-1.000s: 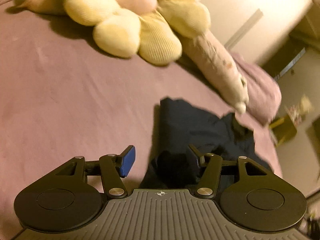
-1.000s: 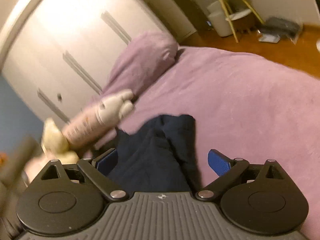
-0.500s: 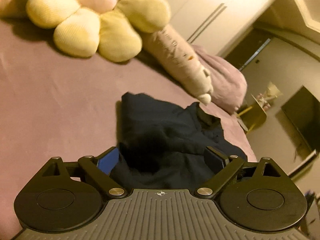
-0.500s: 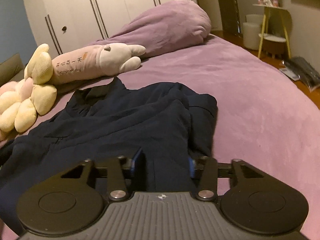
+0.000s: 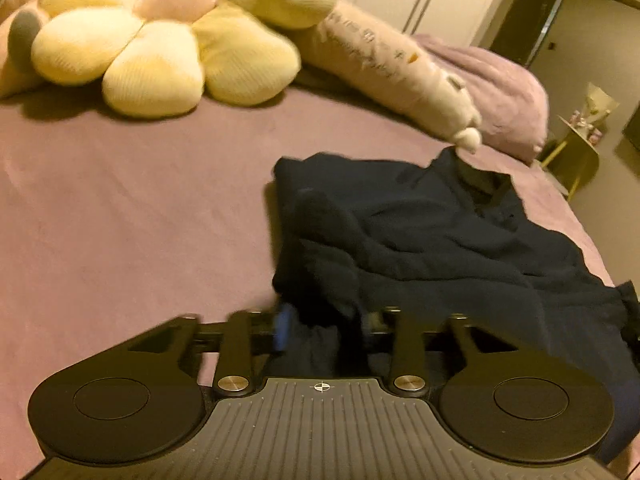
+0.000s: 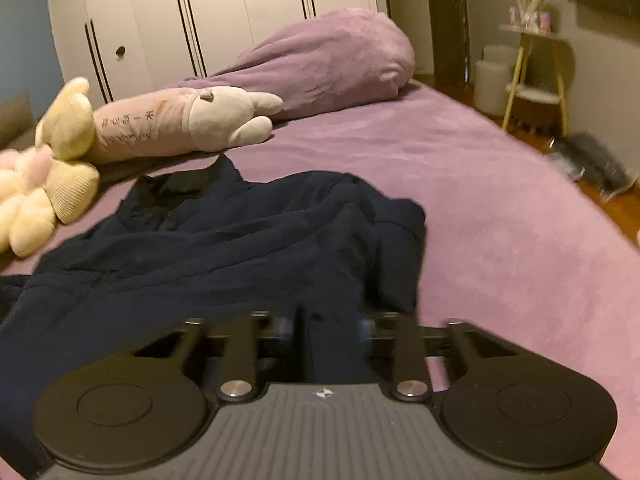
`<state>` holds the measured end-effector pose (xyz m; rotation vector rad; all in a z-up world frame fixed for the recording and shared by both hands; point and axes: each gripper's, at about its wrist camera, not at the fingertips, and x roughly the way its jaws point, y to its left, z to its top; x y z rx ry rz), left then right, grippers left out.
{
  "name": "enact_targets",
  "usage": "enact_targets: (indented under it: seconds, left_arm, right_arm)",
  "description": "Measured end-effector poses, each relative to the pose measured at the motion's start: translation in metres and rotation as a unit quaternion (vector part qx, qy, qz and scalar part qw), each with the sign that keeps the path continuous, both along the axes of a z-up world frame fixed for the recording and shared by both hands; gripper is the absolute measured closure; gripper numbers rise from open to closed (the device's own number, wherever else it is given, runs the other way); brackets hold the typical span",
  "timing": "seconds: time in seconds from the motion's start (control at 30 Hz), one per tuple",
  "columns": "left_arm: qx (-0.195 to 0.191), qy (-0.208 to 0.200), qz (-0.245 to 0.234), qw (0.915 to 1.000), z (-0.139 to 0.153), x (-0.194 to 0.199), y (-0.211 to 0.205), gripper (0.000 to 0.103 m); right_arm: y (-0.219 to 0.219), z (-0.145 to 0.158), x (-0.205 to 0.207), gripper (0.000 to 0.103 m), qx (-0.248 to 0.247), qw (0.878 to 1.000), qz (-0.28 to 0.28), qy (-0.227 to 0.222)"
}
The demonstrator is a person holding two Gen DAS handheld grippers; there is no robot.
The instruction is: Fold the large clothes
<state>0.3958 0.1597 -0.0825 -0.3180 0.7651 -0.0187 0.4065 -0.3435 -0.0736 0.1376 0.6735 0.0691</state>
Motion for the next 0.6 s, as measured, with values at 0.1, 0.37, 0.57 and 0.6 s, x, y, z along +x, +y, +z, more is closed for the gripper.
enact_targets:
  seconds: [0.1, 0.37, 0.57, 0.6]
  left_arm:
    - [0.022, -0.029, -0.002, 0.9993, 0.024, -0.011, -0.006, 0.082]
    - [0.065, -0.124, 0.029, 0.9897, 0.109, 0.035, -0.022, 0.082]
    - [0.133, -0.148, 0.110, 0.9739, 0.097, 0.132, -0.056, 0.080]
    - [0.151, -0.147, 0.117, 0.9706, 0.083, 0.144, -0.064, 0.080]
  right_arm:
    - [0.004, 0.008, -0.010, 0.095, -0.017, 1.000, -0.005, -0.018]
    - [0.004, 0.075, 0.002, 0.095, -0.020, 0.992, -0.029, -0.120]
    - [0.032, 0.086, 0.099, 0.095, -0.080, 0.981, -0.088, -0.154]
    - [0.038, 0.078, 0.114, 0.095, -0.099, 0.979, -0.097, -0.152]
